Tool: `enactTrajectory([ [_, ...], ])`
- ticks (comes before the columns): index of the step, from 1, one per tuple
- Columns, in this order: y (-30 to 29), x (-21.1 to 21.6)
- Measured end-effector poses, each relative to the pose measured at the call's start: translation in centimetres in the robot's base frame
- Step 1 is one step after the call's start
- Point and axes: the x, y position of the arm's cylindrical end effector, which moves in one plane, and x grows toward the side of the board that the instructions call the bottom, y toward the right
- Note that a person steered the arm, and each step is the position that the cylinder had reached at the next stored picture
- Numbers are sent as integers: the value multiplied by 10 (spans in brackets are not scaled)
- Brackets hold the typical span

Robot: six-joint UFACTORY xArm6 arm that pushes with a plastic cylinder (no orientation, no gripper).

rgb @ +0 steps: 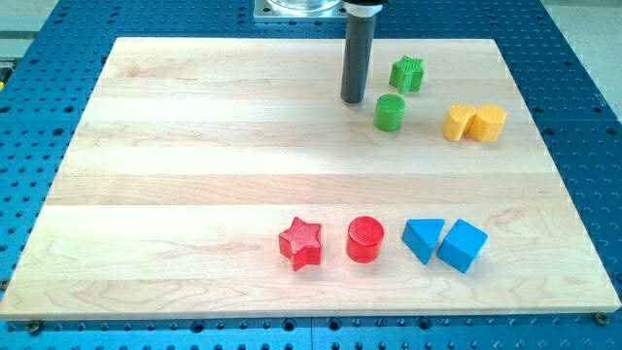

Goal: Slide the green circle horizontal left to the yellow heart

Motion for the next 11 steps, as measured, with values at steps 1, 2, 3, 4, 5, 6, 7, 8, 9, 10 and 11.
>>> enactTrajectory([
  [1,33,1],
  [2,47,8],
  [3,22,4],
  [4,-20,18],
  [5,5,24],
  [6,20,42],
  [7,42,48],
  [8,44,25],
  [9,55,33],
  [10,54,42],
  [11,64,26],
])
